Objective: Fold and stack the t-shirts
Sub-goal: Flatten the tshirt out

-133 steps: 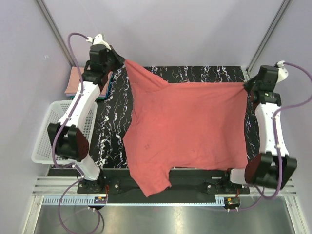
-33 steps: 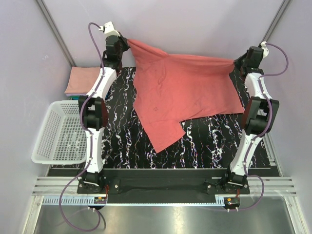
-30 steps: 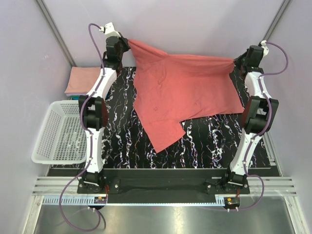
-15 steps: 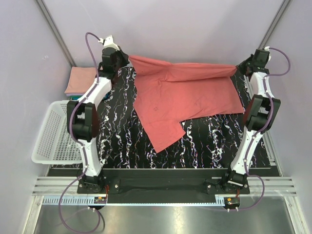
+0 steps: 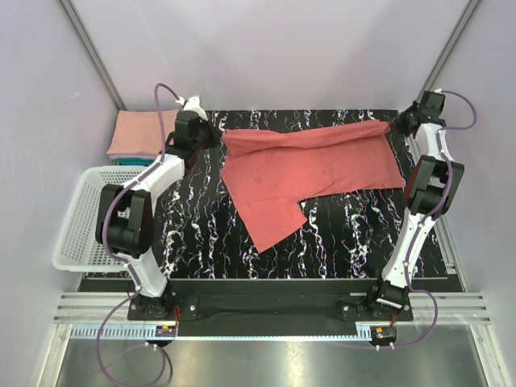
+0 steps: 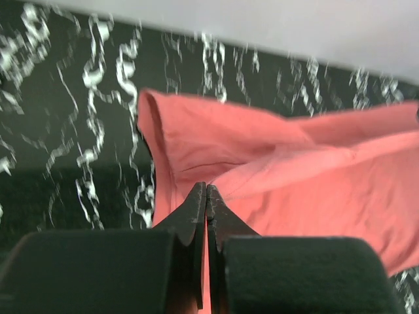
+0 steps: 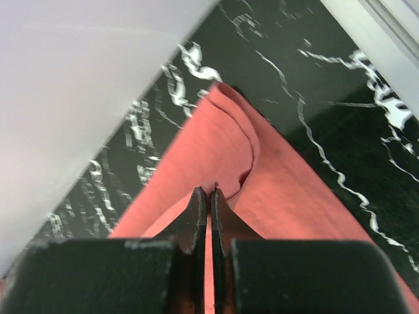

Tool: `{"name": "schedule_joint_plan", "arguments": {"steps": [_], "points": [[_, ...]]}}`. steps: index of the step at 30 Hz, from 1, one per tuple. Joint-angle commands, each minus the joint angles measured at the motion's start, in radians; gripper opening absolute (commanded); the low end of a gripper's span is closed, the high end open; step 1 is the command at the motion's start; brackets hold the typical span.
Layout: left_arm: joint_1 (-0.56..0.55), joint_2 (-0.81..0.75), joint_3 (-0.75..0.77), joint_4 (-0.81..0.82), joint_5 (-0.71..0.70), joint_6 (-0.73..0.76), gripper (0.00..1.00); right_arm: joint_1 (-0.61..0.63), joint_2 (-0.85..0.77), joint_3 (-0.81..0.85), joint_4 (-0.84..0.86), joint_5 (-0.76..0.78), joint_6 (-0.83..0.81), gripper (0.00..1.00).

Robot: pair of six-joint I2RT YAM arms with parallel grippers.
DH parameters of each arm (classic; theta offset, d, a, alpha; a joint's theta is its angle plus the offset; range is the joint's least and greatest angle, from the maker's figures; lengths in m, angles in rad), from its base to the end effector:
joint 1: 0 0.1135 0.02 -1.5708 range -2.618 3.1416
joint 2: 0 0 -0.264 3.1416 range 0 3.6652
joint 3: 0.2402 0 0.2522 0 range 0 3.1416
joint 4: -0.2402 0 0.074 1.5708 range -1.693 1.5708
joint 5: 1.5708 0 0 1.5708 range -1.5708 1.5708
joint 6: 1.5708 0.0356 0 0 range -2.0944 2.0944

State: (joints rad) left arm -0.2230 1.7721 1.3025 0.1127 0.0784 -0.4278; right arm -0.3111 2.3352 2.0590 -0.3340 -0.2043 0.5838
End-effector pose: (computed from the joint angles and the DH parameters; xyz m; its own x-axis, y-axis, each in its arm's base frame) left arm 0.4099 -0.0958 0.2766 -0.4312 -0.3263 -0.8412 0.1244 0.9019 -0.4136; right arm 0.5201 -0.1596 0.2326 -0.3772 0.6882 -0.6197 0.4187 0.7236 0.5487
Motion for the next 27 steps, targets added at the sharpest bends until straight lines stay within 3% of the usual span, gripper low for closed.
{"name": "schedule_joint_plan", "arguments": {"steps": [1,21,27], "points": [[-0.032,-0.065,-0.055,0.019,0.001,0.032,0.0,-0.022,0.019,-0.022,-0.011,0.005,-0.035,0.0],[-0.104,-0.077,-0.183,-0.045,-0.029,0.037,0.0,-0.039,0.047,-0.082,-0.045,-0.012,-0.022,0.0],[-0.102,-0.102,-0.028,-0.151,-0.156,0.017,0.0,-0.039,-0.003,-0.019,-0.051,-0.09,-0.018,0.0]]}}
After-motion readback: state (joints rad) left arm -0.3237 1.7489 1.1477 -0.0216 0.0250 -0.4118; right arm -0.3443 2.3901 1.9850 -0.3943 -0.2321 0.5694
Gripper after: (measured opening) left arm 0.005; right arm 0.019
